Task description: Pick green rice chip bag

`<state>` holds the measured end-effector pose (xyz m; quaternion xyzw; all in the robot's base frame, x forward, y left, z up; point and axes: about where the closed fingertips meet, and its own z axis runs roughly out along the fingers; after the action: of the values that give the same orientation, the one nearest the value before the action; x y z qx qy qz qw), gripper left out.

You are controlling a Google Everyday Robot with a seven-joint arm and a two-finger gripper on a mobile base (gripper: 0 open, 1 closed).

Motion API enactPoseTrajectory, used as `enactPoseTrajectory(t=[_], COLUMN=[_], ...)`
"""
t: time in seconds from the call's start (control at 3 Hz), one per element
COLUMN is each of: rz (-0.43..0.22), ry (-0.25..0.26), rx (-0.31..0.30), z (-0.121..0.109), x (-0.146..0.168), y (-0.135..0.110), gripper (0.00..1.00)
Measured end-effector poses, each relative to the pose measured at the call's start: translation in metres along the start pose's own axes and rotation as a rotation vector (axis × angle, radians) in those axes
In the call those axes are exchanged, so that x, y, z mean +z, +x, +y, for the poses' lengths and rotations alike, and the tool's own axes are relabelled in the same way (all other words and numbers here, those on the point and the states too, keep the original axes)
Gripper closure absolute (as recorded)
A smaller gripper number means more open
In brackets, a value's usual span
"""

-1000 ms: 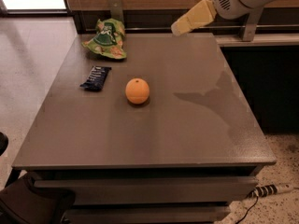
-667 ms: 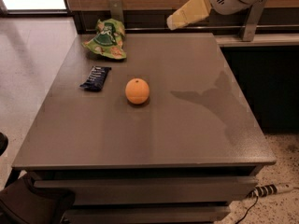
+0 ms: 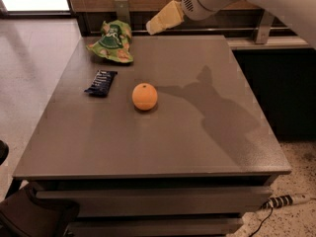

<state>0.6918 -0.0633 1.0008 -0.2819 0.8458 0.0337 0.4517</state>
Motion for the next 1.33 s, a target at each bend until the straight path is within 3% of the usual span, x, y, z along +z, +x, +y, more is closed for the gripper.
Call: enactPoseTrajectory(t=[0.33,1.0,1.33], rz=[-0.008,0.016,0.031], ry=[-0.066,-0.161,-0.143], rx=[0.033,0.178,0.198], z=[0.031,0.064,0.075], x=[0.049,0.13,0.164], y=[-0.018,-0.039,-0.049], gripper=[0.0,0.0,0.0])
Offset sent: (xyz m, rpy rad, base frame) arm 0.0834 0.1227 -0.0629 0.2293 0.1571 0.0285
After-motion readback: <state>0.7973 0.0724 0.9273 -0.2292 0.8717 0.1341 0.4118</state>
